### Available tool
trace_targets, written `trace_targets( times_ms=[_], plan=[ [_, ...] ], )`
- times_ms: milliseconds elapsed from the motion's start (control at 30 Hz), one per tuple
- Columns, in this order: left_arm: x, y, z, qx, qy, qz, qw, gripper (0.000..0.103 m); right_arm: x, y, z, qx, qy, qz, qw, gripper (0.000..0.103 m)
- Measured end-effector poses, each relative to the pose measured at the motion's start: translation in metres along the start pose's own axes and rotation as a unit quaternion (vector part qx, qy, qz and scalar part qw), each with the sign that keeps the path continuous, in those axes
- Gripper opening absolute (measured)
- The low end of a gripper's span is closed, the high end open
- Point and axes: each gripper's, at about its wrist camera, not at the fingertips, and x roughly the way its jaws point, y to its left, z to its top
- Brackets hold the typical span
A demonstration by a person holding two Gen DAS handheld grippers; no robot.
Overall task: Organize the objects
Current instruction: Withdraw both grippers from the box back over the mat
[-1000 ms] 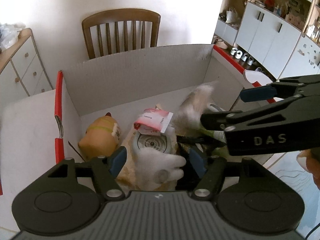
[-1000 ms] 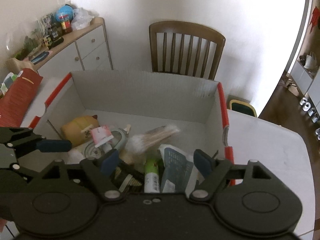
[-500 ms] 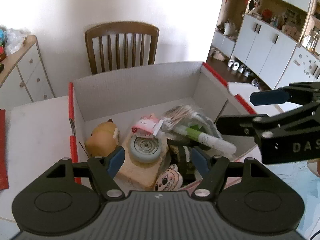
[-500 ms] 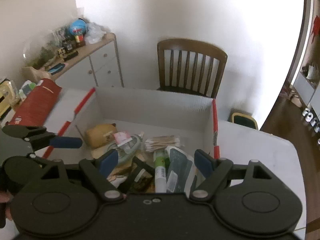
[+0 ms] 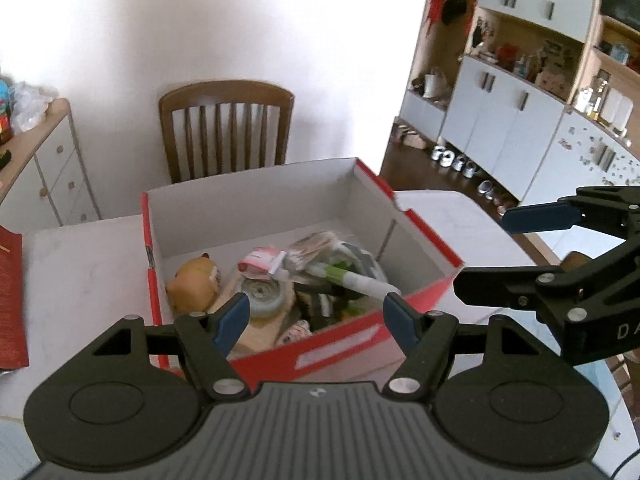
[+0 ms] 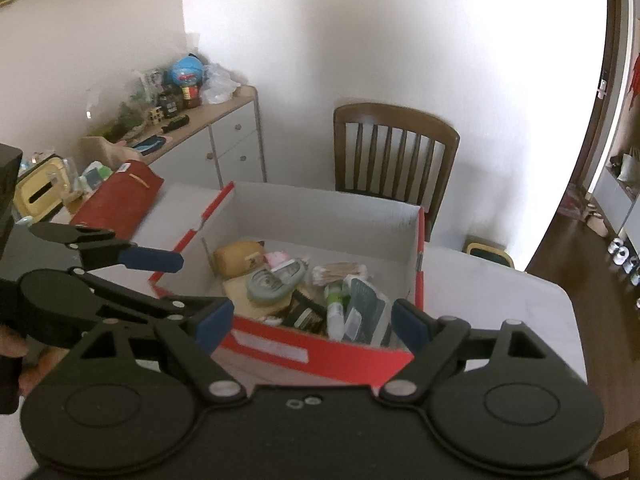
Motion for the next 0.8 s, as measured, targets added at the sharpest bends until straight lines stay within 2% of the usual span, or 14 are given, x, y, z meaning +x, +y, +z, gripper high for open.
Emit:
trace_targets(
  times_ms=[433,500,567,800],
  plan=[
    [-0.048,-0.027,-0.038,0.018,-0.014,-0.027,0.9994,0.073,-0.048,0.008,-0.057,0.011,-0.002,0.009,1.000,0.088],
    [-0.052,-0.030,-0.047,0.018,-0.013,-0.029,0.9993,0.081,-0.051,0.007,-0.070,0.019,0.002,0.005,1.000,0.089],
    [-0.055,-0.033,-0.057,0.018,-0.012,-0.028,0.9994,0.082,-0.053,0.007,-0.084,0.024,0.004,-0.002,1.000,0.089],
    [-0.051,-0.045,-0.093,0.016,0.019,-0.024,0.9994,0.082,-0.053,0.015,-0.136,0.039,0.019,-0.018,0.999,0.090]
  ],
)
